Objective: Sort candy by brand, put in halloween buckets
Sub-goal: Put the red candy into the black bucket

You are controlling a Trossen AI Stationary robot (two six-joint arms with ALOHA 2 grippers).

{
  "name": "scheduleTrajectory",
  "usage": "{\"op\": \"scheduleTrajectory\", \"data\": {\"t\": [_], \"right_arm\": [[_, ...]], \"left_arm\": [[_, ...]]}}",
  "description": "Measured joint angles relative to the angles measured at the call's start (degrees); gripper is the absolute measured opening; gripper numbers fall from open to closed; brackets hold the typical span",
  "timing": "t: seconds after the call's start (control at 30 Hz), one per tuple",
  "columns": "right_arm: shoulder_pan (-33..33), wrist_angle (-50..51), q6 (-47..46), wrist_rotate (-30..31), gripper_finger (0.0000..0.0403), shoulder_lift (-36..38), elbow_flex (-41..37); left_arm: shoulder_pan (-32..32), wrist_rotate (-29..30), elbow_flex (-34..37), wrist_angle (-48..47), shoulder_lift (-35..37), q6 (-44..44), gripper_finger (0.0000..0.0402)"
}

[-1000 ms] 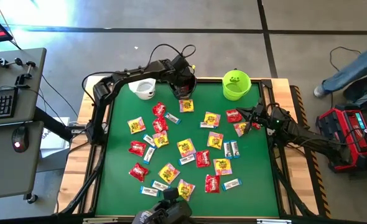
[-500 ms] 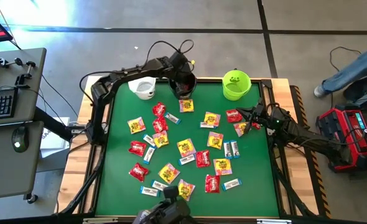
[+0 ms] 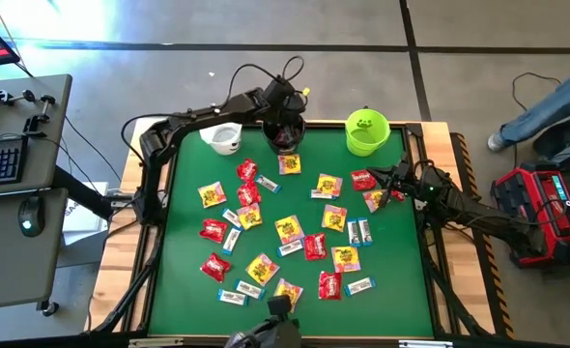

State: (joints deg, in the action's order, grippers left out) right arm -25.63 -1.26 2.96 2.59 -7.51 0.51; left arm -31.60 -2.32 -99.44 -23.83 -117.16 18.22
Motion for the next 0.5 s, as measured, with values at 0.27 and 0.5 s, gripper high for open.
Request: {"op": "scheduleTrajectory", "data": {"t": [0.27,0.5], "right_arm": [[0.0,0.0,0.02,0.02,0.0,0.0,0.0],[0.01,0.0,0.01,0.0,0.0,0.0,0.01]], "left_arm": [[2.66,-1.38,0.0,2.78,0.0,0.24,0.0],[4.2,-5.05,3.97,9.82,0.55,-1.56,0.0]]}}
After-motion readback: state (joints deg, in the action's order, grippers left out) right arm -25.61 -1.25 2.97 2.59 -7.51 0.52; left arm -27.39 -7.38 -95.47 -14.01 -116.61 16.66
